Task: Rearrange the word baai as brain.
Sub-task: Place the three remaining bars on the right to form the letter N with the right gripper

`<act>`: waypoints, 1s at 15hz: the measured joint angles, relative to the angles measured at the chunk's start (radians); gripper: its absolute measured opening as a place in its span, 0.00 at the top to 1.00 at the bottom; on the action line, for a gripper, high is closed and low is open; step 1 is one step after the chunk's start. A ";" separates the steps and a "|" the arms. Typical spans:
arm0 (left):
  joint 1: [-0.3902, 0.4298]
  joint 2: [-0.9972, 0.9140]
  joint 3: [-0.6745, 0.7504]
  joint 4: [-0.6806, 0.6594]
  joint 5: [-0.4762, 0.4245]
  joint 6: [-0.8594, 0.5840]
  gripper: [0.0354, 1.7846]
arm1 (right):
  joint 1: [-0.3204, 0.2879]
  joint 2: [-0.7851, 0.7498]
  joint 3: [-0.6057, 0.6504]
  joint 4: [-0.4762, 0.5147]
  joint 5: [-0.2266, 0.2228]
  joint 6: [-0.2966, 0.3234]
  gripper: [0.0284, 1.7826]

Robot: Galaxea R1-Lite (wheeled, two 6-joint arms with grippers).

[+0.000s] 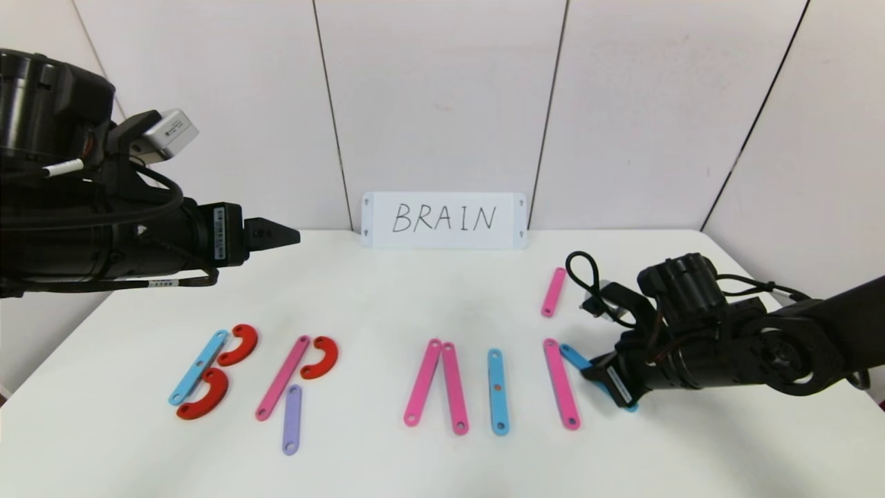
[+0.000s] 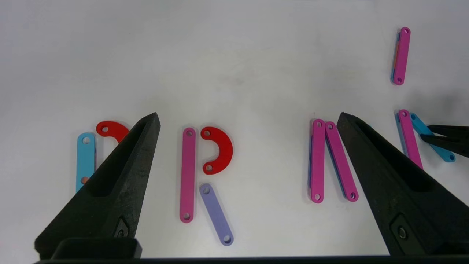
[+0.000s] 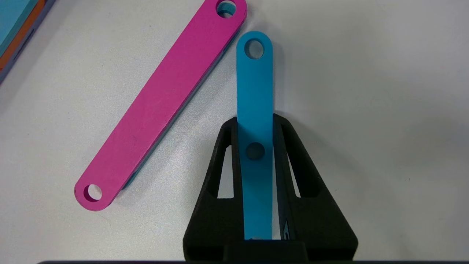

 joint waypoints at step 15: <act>0.000 -0.002 -0.002 0.000 0.000 0.000 0.06 | -0.002 -0.006 0.005 0.006 -0.015 0.001 0.25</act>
